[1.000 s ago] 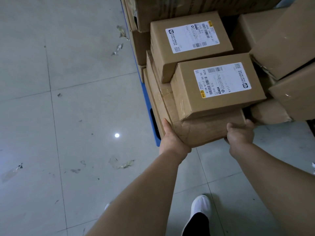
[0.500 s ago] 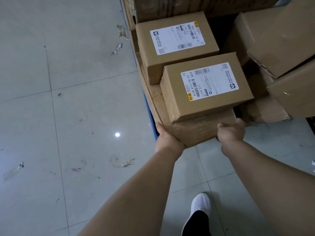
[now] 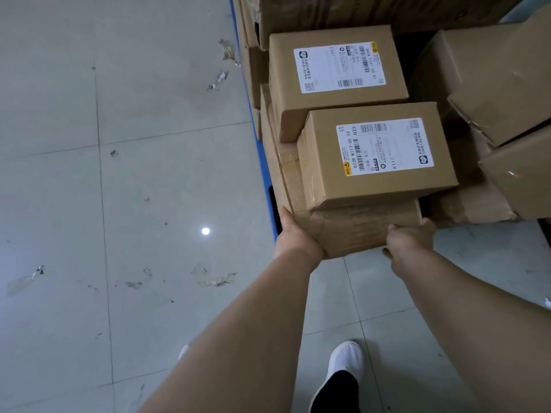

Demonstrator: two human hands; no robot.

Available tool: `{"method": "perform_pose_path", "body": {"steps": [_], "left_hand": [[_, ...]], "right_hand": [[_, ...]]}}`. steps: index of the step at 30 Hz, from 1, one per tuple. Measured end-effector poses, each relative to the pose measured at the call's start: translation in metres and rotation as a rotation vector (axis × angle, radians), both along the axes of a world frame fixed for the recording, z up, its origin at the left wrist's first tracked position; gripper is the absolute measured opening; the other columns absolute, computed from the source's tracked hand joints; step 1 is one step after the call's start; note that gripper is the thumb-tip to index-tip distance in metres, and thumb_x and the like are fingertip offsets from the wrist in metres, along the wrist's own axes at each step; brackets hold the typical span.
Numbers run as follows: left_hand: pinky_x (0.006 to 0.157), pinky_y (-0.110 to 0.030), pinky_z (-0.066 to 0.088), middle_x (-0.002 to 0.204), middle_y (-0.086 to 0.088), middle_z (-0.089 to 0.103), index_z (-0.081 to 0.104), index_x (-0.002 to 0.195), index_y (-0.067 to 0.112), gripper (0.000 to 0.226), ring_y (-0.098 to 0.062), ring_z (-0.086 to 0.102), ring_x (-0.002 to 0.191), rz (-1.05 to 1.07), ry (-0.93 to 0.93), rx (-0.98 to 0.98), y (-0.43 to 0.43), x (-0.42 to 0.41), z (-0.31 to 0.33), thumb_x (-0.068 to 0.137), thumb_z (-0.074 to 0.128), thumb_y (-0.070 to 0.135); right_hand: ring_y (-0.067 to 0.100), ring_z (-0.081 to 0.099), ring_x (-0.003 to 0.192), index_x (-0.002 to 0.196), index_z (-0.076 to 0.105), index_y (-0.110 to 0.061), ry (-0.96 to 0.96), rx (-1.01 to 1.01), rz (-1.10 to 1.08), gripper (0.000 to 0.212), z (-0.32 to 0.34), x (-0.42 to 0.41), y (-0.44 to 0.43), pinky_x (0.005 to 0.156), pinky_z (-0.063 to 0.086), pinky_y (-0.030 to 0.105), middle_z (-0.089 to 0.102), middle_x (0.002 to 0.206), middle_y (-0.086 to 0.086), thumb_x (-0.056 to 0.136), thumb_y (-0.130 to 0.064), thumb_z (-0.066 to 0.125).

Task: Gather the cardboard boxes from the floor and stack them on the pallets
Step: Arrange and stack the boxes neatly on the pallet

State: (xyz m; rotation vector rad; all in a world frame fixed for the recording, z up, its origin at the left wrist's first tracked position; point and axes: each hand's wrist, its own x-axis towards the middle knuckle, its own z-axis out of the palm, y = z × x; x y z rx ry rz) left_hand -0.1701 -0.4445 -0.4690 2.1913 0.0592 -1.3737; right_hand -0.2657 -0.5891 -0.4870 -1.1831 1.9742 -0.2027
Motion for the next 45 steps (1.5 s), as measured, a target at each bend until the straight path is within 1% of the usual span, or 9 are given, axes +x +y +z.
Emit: {"method": "perform_pose_path", "body": {"steps": [5,9,15,18,21,25,31,41,45], "left_hand": [[0.089,-0.041,0.055,0.125,-0.008,0.054,0.000,0.152,0.015,0.093,-0.029,0.061,0.109,-0.027,-0.011,0.019,0.008,-0.005,0.016,0.086,0.065,0.010],[0.066,-0.032,0.049,0.121,-0.014,0.055,0.041,0.128,0.006,0.047,-0.033,0.061,0.108,-0.065,-0.057,0.019,0.018,-0.009,0.054,0.087,0.061,0.017],[0.069,-0.030,0.050,0.112,-0.012,0.062,0.060,0.114,0.015,0.027,-0.028,0.062,0.088,-0.217,-0.097,-0.120,0.021,-0.018,0.133,0.087,0.062,0.016],[0.075,-0.036,0.055,0.116,-0.014,0.060,0.062,0.120,0.010,0.037,-0.035,0.062,0.104,-0.275,-0.117,-0.122,0.005,-0.033,0.168,0.083,0.066,0.017],[0.065,-0.033,0.055,0.111,-0.019,0.062,0.063,0.110,0.007,0.033,-0.032,0.064,0.089,-0.340,-0.149,-0.123,-0.029,-0.061,0.197,0.080,0.067,0.019],[0.071,-0.037,0.055,0.089,-0.008,0.064,0.057,0.075,0.024,0.012,-0.027,0.062,0.079,-0.393,-0.179,-0.157,-0.091,-0.117,0.235,0.080,0.067,0.020],[0.069,-0.030,0.053,0.103,-0.006,0.057,0.058,0.110,0.013,0.026,-0.021,0.059,0.088,-0.429,-0.155,-0.113,-0.163,-0.193,0.253,0.086,0.064,0.022],[0.067,-0.034,0.041,0.077,-0.006,0.043,0.046,0.080,0.013,0.021,-0.023,0.044,0.073,-0.480,-0.035,0.020,-0.253,-0.217,0.213,0.089,0.061,0.026],[0.068,-0.035,0.048,0.090,-0.013,0.054,0.055,0.096,0.005,0.021,-0.026,0.054,0.076,-0.378,0.055,0.088,-0.292,-0.208,0.198,0.092,0.059,0.026]], "right_hand": [[0.037,0.048,0.128,0.154,0.013,-0.020,0.021,-0.004,0.061,0.072,0.025,-0.002,0.013,0.102,0.042,0.042,0.037,0.151,0.014,0.096,-0.012,0.055],[0.032,0.051,0.126,0.145,0.039,-0.011,-0.072,-0.009,0.088,0.051,0.058,-0.015,0.036,0.100,0.042,0.035,0.048,0.143,0.012,0.096,-0.015,0.055],[0.019,0.053,0.088,0.094,0.071,-0.013,-0.237,0.034,0.120,0.014,0.114,-0.067,0.056,0.073,0.042,0.022,0.064,0.093,0.004,0.095,-0.015,0.057],[0.027,0.044,0.067,0.054,0.051,-0.015,-0.094,0.024,0.129,0.039,0.144,-0.103,0.049,0.058,0.036,0.030,0.047,0.060,0.006,0.093,-0.016,0.052],[0.036,0.062,0.088,0.086,0.075,-0.005,-0.106,0.032,0.117,0.025,0.171,-0.143,0.023,0.077,0.051,0.036,0.069,0.091,0.017,0.092,-0.014,0.052],[0.029,0.065,0.099,0.100,0.075,-0.013,-0.227,-0.015,0.052,0.018,0.199,-0.198,-0.029,0.085,0.050,0.032,0.072,0.101,0.011,0.091,-0.013,0.060],[0.027,0.065,0.102,0.105,0.074,-0.013,-0.271,0.000,0.037,0.020,0.224,-0.259,-0.115,0.091,0.052,0.037,0.072,0.105,0.008,0.091,-0.014,0.059],[0.029,0.060,0.113,0.110,0.072,-0.016,-0.314,0.119,0.132,0.022,0.203,-0.250,-0.237,0.099,0.050,0.044,0.066,0.120,0.007,0.092,-0.013,0.060],[0.032,0.059,0.113,0.108,0.071,-0.017,-0.289,0.160,0.255,0.020,0.196,-0.223,-0.290,0.095,0.051,0.041,0.065,0.118,0.008,0.095,-0.015,0.056]]}}
